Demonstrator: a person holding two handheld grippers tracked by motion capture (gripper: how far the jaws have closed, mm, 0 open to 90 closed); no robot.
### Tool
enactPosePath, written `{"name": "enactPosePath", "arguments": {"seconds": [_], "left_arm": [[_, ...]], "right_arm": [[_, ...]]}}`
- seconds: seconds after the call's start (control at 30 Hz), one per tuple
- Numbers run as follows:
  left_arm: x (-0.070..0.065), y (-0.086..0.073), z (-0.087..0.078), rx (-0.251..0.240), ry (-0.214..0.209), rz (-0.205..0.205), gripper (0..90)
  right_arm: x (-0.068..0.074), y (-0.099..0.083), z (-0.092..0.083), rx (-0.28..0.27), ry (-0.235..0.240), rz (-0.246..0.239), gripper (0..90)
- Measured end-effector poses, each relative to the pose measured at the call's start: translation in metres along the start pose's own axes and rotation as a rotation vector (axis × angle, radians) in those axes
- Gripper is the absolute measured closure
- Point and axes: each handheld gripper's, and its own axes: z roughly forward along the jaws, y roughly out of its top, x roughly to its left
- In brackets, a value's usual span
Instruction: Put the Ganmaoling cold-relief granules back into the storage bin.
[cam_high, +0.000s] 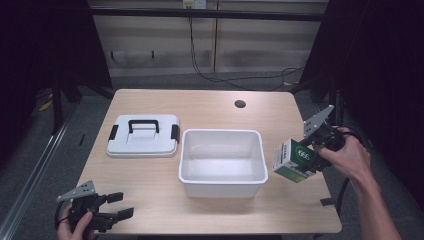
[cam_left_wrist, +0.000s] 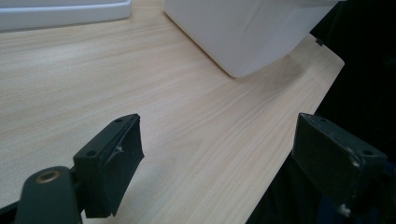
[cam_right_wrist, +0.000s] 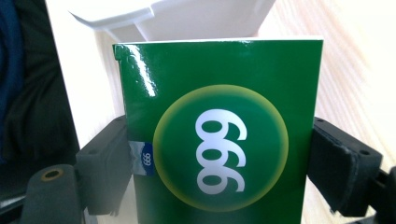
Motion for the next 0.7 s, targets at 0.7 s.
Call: {"name": "enactPosePath", "arguments": {"seconds": [0.7], "left_arm": [[0.0,0.0,0.0,-0.003,0.0,-0.004,16.0]], "right_arm": [[0.006,-0.011,-0.03,-0.144,-0.004,0.009,16.3]]}}
